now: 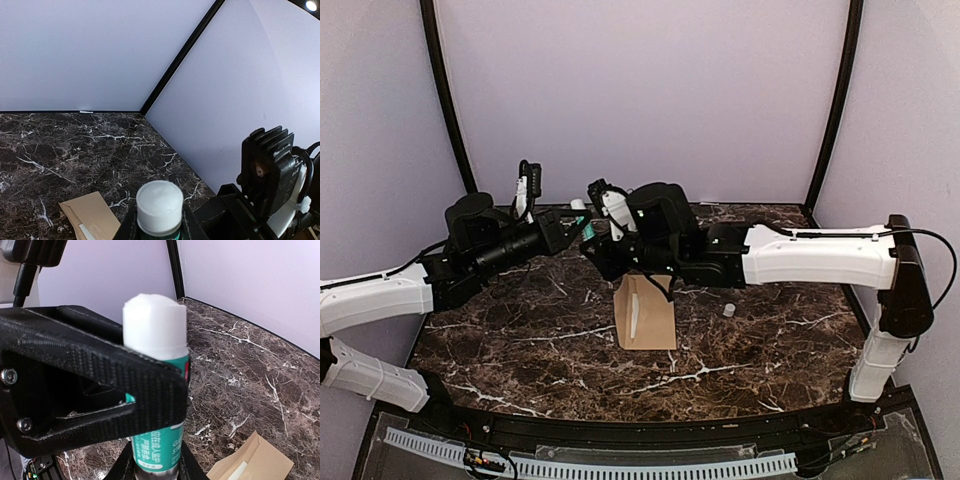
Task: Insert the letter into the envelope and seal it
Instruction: Unscrew the solid glue.
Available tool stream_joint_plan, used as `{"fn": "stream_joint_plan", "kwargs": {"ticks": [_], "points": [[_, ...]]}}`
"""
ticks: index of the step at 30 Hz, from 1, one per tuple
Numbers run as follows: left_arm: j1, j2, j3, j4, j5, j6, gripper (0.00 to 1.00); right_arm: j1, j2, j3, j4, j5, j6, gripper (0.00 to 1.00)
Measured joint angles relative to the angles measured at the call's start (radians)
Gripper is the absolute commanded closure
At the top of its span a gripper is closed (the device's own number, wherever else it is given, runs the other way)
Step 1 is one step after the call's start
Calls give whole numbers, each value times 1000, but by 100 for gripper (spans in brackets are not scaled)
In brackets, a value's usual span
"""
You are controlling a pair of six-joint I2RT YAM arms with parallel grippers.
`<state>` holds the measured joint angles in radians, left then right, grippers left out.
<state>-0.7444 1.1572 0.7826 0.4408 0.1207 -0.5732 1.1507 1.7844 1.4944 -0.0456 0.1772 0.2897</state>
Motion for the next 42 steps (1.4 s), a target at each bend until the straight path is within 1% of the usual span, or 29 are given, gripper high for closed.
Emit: {"fn": "stream_joint_plan", "kwargs": {"ticks": [5, 8, 11, 14, 17, 21, 27, 31, 38, 40, 42], "points": [[0, 0, 0, 1, 3, 6, 100, -6, 1, 0, 2, -9, 10, 91], [0, 0, 0, 6, 3, 13, 100, -13, 1, -2, 11, -24, 10, 96], [0, 0, -1, 10, 5, 24, 100, -23, -3, -24, 47, -55, 15, 99], [0, 0, -9, 18, 32, 45, 100, -37, -24, -78, 103, -118, 21, 99], [0, 0, -14, 36, 101, 69, 100, -52, -71, -157, 170, -209, 25, 99], [-1, -24, -25, 101, 222, 93, 100, -69, -143, -241, 263, -369, 30, 99], [-1, -66, -36, 223, 401, 86, 100, -92, -175, -283, 418, -605, 77, 99], [3, -58, -38, 293, 496, 52, 100, -105, -178, -315, 522, -723, 126, 99], [6, -17, -37, 414, 629, -17, 100, -111, -186, -352, 624, -839, 209, 98], [6, -6, -37, 430, 649, -28, 100, -113, -186, -366, 650, -858, 231, 96], [6, 0, -37, 436, 660, -35, 100, -115, -186, -380, 674, -870, 249, 90]]}}
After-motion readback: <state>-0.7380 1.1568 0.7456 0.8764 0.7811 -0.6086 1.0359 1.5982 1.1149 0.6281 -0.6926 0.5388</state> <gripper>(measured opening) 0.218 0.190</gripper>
